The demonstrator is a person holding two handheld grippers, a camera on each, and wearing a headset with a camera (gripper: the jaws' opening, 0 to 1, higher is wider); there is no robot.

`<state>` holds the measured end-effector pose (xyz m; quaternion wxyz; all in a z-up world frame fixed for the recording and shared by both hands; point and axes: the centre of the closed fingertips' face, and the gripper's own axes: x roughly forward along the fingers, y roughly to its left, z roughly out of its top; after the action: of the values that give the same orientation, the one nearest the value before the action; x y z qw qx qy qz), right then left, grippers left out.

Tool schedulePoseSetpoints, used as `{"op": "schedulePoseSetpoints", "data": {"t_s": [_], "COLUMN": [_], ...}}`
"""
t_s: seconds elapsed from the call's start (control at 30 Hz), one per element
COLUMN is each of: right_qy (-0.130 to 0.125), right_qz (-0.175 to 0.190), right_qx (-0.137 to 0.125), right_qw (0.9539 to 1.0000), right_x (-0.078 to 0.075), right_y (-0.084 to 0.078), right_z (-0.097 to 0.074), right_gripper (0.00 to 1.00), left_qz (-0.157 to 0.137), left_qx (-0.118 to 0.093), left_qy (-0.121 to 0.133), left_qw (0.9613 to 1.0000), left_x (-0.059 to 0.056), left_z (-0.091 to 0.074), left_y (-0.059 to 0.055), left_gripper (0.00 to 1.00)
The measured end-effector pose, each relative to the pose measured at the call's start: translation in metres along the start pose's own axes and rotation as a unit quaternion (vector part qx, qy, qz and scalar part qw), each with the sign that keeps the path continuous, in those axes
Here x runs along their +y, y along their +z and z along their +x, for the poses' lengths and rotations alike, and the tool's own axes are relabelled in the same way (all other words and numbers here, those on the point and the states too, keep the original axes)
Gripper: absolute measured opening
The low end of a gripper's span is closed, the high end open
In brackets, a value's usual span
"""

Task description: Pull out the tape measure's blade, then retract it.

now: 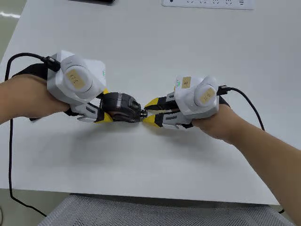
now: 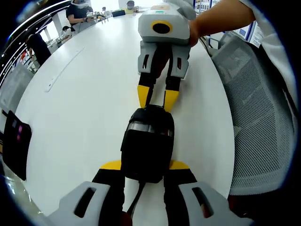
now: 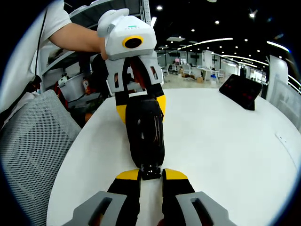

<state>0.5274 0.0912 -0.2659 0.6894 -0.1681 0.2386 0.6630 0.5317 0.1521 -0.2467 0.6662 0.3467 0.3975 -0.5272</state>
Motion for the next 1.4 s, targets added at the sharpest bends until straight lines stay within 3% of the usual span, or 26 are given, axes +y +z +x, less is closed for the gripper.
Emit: {"op": "schedulePoseSetpoints", "data": {"t_s": [1.4], "right_qy": [0.0], "right_qz": [-0.025], "right_qx": [0.006], "right_qw": [0.9997], "right_x": [0.0015], "right_y": [-0.0004], "right_z": [0.0002], "right_gripper": [0.1], "left_qz": [0.008], "left_qx": [0.0], "left_qy": [0.002], "left_qw": [1.0], "left_x": [0.0011], "left_z": [0.0002], "left_y": [-0.0004], "left_gripper": [0.26]}}
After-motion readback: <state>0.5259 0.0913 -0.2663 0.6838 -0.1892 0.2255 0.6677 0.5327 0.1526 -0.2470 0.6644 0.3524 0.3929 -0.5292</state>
